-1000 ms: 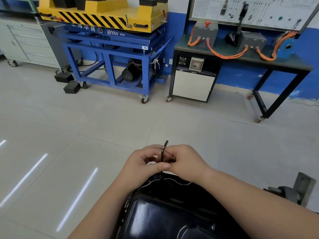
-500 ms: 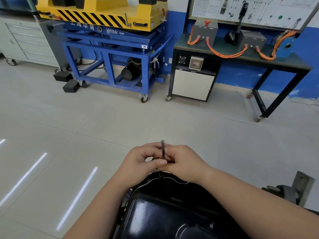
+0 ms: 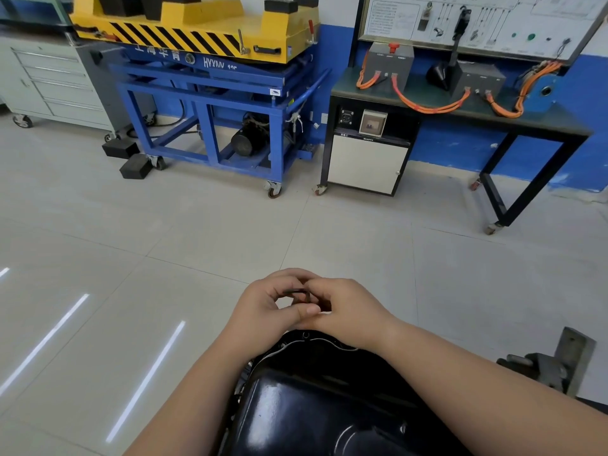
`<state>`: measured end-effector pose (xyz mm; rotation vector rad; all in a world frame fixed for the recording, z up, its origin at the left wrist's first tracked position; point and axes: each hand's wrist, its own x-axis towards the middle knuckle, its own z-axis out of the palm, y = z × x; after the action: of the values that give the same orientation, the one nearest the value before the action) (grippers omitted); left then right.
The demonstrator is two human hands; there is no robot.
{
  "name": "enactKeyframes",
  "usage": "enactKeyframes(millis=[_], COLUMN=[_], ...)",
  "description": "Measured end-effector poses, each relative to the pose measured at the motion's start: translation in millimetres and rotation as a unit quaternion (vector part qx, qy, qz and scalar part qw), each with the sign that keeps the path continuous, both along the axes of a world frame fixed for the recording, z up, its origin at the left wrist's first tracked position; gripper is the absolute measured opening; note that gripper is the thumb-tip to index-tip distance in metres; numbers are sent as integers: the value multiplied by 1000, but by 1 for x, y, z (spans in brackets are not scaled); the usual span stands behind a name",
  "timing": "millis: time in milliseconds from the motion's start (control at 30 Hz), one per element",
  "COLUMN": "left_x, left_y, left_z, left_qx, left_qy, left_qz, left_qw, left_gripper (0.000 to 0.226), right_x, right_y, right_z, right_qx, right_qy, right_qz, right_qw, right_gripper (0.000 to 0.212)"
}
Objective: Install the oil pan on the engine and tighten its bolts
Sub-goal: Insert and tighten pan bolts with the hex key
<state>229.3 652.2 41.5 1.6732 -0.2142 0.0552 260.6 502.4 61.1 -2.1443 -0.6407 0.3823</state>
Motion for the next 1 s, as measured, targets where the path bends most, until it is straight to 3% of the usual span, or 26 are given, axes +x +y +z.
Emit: enactKeyframes(millis=[100,200,300,500,667,800,1000], left_x=[-1,-3,-5,-3,-1,-3,-5], left_y=[2,3,0,-3,-2,0,-1], left_z=[5,7,8,7,5,6,7], left_qx=[18,27,10,0,17,-5,-19], left_qy=[16,13,10,4,-5,18,38], left_qz=[-28,-58,-43,-14,9,-1,-35], left_qw=[999,998,999,1000,1000,1000,998], left_gripper=[4,31,17,15,10,5,30], right_x=[0,4,4,2,-1,0,4], right_y=[-4,-3,-3,1,0,-5,-4], right_z=[2,1,0,-1,2,3,1], right_qx=[2,-42,-16,-28,-21,-14,-23], right_qy=[7,-29,-21,-32,0,8,-13], right_qz=[25,20,-15,-43,11,30,-18], right_qw=[1000,999,1000,998,1000,999,999], right_gripper=[23,18,14,39,17,14,22])
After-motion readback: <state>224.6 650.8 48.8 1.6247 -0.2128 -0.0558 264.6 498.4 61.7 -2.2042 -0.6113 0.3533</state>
